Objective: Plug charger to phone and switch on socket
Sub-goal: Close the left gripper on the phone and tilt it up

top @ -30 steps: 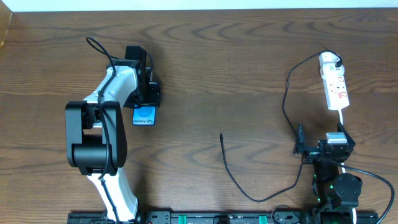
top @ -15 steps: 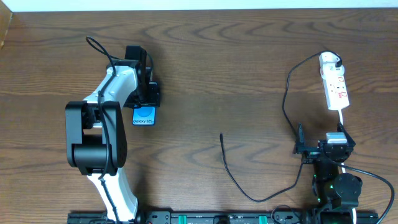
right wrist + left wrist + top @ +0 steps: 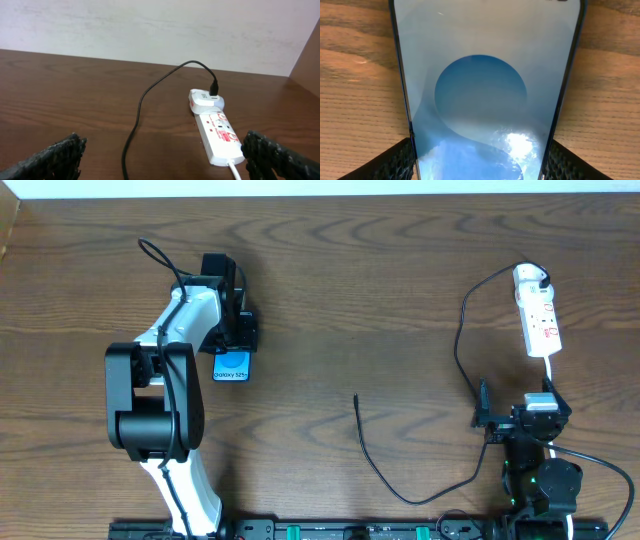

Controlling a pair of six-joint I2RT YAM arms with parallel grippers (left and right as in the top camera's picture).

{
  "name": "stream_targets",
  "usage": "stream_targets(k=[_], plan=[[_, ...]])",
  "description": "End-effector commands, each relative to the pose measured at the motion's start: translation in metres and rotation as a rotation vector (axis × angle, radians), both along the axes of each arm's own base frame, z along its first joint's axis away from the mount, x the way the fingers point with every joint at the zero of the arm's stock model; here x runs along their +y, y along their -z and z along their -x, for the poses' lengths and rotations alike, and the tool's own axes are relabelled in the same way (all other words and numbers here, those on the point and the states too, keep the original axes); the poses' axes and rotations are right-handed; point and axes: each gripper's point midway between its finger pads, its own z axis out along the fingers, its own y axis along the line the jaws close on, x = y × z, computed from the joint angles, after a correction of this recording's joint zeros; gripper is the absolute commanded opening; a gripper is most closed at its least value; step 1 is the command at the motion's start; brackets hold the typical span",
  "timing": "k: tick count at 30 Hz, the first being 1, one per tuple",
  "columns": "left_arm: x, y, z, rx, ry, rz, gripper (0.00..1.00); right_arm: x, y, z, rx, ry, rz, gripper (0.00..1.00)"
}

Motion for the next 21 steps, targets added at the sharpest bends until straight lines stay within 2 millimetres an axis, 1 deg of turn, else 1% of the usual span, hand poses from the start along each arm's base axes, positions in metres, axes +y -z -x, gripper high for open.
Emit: stream_targets(k=[1, 3, 16, 21], plan=[[0.004, 0.012, 0.015, 0.053, 0.001, -0.014, 0.13, 0.003, 0.000, 0.000, -0.001, -0.011, 0.010, 0.99], [0.004, 0.012, 0.015, 0.053, 0.001, -0.014, 0.08, 0.003, 0.000, 0.000, -0.001, -0.011, 0.011, 0.99], [0.004, 0.009, 0.014, 0.055, 0.000, -0.014, 0.08, 0.003, 0.000, 0.000, -0.001, -0.012, 0.011, 0.99], [0.004, 0.002, 0.007, 0.041, 0.000, -0.014, 0.07, 0.003, 0.000, 0.000, -0.001, -0.011, 0.011, 0.99]])
